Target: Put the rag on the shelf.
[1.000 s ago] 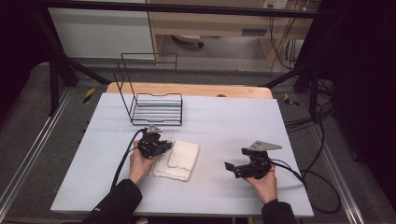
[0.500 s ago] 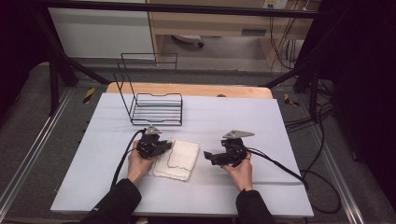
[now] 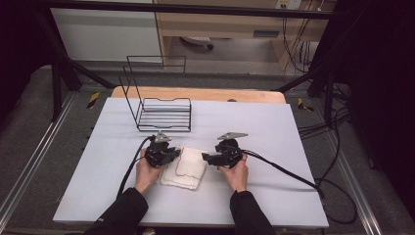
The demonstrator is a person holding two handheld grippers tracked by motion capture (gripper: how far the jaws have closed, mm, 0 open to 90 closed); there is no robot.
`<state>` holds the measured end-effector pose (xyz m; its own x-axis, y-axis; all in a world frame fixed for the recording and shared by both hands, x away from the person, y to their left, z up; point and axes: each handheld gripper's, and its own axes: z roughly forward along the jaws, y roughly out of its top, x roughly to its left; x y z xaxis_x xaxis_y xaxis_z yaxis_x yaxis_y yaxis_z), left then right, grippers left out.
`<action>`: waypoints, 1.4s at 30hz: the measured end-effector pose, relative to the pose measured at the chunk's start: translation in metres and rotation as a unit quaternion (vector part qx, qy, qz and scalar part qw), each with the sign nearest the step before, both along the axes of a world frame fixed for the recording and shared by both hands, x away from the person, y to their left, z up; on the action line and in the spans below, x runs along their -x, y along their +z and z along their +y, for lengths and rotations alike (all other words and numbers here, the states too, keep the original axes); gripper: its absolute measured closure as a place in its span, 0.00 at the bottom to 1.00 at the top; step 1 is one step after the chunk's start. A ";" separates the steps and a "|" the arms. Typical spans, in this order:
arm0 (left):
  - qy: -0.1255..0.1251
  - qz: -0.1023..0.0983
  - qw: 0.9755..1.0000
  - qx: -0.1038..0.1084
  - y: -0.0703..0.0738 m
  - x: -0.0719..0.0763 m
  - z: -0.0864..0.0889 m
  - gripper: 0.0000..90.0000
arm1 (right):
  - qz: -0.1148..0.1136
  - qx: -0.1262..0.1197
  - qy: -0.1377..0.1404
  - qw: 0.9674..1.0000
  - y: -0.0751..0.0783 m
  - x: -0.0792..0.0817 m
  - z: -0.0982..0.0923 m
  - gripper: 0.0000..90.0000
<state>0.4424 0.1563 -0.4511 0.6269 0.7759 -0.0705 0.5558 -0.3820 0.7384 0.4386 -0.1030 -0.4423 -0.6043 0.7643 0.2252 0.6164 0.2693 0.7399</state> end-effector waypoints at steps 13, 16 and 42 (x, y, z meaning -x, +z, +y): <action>-0.002 0.014 1.000 0.016 -0.001 -0.003 0.003 0.85 | 0.023 0.013 0.011 1.000 -0.008 -0.007 0.016 0.62; -0.003 0.014 1.000 0.016 -0.001 -0.003 0.003 0.85 | 0.025 0.010 0.011 1.000 -0.010 -0.006 0.017 0.66; 0.011 0.009 0.999 0.047 0.011 0.002 0.010 0.89 | -0.023 -0.023 0.015 0.999 0.002 0.009 0.017 0.89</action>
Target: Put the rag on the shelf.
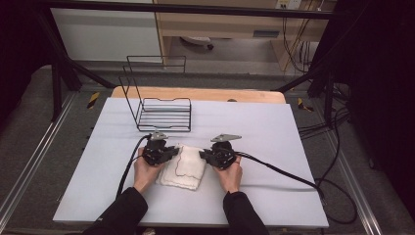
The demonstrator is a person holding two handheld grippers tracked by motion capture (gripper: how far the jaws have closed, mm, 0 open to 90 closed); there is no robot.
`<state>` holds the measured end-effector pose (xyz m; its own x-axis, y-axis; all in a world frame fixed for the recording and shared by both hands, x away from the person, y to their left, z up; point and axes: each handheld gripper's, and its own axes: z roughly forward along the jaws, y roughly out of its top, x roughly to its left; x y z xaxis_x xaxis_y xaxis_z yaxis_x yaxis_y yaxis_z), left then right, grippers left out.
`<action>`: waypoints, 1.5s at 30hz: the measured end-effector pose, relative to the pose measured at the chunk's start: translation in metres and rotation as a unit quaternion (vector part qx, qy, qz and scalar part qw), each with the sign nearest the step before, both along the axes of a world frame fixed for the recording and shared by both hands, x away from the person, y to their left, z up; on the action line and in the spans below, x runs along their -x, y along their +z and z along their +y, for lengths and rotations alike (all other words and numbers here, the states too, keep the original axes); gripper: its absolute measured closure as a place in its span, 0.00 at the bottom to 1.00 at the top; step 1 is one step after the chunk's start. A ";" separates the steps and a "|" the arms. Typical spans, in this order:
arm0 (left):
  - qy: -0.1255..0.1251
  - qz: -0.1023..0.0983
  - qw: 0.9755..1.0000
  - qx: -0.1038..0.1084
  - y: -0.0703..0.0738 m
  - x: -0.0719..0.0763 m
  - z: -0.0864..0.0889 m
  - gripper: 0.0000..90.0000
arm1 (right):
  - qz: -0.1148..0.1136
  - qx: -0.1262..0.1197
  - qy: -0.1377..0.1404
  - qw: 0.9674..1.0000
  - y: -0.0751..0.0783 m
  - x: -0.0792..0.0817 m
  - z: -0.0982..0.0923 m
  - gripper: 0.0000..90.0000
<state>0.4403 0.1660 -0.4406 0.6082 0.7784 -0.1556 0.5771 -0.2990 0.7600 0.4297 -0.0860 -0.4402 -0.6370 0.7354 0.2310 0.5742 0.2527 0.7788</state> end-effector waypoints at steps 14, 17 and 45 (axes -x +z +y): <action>0.000 -0.050 0.998 0.043 0.028 0.018 0.010 0.90 | -0.060 -0.029 0.011 0.998 0.027 0.018 -0.004 0.89; -0.001 -0.062 0.997 0.045 0.033 0.023 0.011 0.89 | -0.073 -0.038 0.012 0.997 0.032 0.022 -0.005 0.90; 0.010 -0.148 0.985 0.087 0.074 0.049 0.016 0.90 | -0.167 -0.058 0.013 0.984 0.074 0.039 -0.008 0.90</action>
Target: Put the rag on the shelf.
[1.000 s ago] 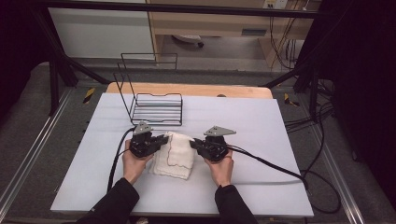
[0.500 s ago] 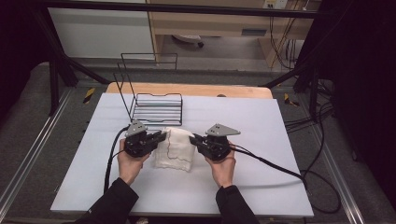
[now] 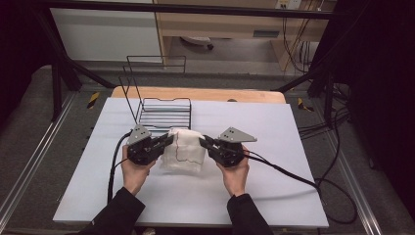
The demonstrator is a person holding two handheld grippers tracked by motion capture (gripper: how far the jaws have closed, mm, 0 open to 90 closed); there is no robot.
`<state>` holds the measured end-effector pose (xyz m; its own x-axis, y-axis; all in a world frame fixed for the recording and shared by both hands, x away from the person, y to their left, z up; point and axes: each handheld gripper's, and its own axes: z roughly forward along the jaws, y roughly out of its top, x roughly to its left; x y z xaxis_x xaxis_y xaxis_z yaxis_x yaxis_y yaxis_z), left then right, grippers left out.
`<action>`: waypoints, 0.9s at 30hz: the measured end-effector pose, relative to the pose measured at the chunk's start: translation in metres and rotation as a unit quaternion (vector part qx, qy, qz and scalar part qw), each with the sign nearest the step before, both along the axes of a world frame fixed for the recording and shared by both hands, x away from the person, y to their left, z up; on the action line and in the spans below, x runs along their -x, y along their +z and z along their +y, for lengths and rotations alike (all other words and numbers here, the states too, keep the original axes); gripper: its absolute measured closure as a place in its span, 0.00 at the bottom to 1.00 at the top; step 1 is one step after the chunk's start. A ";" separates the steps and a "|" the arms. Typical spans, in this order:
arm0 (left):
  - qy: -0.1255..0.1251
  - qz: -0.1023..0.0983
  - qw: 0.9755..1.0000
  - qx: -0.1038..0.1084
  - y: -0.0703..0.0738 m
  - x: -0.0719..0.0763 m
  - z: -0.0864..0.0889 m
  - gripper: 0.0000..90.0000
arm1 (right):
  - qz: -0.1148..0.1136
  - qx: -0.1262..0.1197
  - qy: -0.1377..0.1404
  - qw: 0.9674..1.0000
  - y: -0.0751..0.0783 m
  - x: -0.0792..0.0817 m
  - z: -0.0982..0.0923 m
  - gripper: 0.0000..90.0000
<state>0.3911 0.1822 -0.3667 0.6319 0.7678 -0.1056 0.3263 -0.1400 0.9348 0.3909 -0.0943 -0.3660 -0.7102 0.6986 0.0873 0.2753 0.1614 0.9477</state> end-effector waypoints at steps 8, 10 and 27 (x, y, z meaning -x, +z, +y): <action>0.003 -0.019 1.000 0.015 0.008 0.005 0.002 0.90 | -0.021 -0.019 0.001 1.000 0.007 0.004 0.001 0.90; 0.003 -0.022 1.000 0.015 0.010 0.006 0.002 0.90 | -0.027 -0.023 0.002 0.999 0.010 0.006 0.001 0.90; 0.014 -0.052 0.998 0.039 0.034 0.012 0.007 0.90 | -0.063 -0.042 0.002 0.997 0.033 0.008 0.005 0.90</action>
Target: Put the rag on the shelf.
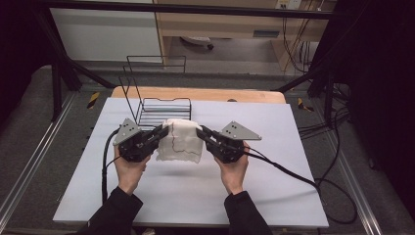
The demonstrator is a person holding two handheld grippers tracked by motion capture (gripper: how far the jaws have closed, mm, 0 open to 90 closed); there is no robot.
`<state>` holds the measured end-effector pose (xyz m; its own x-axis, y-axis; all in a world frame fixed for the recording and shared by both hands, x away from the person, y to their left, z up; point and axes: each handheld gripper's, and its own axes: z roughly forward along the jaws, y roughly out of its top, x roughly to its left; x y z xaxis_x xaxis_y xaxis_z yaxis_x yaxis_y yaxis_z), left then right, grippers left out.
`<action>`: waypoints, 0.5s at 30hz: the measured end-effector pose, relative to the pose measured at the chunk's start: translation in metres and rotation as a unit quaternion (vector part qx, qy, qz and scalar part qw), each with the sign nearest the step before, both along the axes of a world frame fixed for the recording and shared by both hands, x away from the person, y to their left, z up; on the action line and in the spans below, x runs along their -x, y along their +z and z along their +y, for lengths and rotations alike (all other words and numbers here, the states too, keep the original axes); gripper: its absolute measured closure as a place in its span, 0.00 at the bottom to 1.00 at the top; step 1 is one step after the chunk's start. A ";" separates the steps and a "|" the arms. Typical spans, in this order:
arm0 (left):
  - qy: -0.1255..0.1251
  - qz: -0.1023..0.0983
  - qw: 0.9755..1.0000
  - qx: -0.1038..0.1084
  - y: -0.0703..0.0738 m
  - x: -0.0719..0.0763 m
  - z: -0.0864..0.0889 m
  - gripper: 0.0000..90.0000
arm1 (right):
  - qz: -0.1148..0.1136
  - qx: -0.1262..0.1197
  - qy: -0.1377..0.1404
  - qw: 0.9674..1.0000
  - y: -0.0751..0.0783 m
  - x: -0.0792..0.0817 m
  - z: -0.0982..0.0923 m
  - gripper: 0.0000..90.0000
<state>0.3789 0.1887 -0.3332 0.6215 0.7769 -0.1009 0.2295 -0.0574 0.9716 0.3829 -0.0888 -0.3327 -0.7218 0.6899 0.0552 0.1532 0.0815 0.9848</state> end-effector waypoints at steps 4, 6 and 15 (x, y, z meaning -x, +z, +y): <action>0.004 -0.010 1.000 0.006 0.007 0.000 0.001 0.90 | -0.008 -0.008 -0.001 1.000 0.007 0.000 0.001 0.90; 0.004 -0.015 1.000 0.006 0.011 0.000 0.002 0.90 | -0.014 -0.008 -0.002 1.000 0.011 0.000 0.001 0.90; 0.009 -0.022 1.000 0.017 0.022 -0.004 0.008 0.90 | -0.029 -0.010 -0.002 1.000 0.026 -0.003 0.007 0.90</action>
<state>0.3831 0.1965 -0.3112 0.6125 0.7841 -0.0998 0.1873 -0.0214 0.9821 0.3857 -0.0816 -0.3071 -0.7210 0.6924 0.0277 0.0961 0.0603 0.9935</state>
